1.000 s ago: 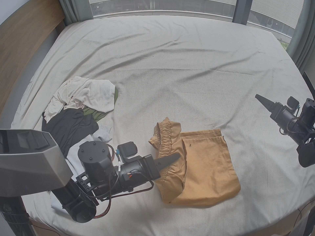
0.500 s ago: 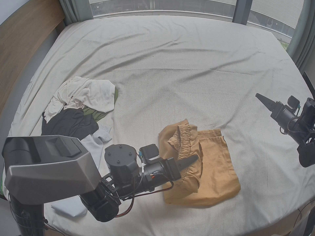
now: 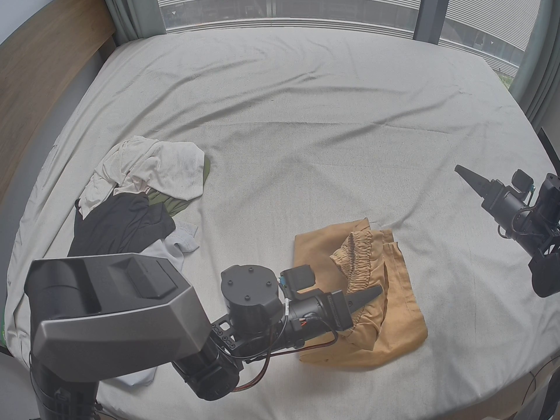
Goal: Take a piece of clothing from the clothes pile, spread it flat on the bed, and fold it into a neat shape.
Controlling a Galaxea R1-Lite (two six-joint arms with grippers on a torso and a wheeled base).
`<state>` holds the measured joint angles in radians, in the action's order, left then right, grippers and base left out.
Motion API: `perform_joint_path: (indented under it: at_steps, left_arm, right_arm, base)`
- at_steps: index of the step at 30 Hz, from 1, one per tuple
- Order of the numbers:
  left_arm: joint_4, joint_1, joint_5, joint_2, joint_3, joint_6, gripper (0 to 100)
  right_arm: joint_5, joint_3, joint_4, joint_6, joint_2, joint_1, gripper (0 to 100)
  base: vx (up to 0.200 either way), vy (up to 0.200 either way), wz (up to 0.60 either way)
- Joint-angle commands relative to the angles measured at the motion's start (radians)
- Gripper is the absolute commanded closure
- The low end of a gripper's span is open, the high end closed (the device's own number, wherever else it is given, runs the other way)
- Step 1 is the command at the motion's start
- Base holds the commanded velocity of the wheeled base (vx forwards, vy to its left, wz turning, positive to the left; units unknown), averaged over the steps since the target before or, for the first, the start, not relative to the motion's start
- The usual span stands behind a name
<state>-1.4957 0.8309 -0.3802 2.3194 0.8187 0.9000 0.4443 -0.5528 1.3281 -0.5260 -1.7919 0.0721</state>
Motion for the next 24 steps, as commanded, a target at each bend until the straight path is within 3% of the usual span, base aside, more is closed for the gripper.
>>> perform_joint_path:
  at_steps: [1, 17, 18, 24]
  left_arm:
    - [0.002, 0.008, 0.0, 0.014, 0.013, 0.0, 100]
    - [0.015, 0.005, 0.0, 0.048, 0.03, -0.007, 100]
    - [0.015, 0.005, 0.0, 0.048, 0.03, -0.007, 0]
    - [0.015, 0.005, 0.0, 0.045, 0.034, -0.009, 0]
  right_arm:
    - [0.001, 0.001, 0.0, 0.0, 0.003, -0.002, 0]
    - [0.001, 0.002, 0.002, 0.0, 0.003, -0.005, 0]
    - [0.001, 0.002, 0.002, 0.0, 0.003, -0.005, 0]
    - [0.001, 0.002, 0.002, 0.0, 0.006, -0.005, 0]
  base:
    - [0.0, 0.0, 0.0]
    - [0.0, 0.0, 0.0]
    - [0.0, 0.0, 0.0]
    - [0.0, 0.0, 0.0]
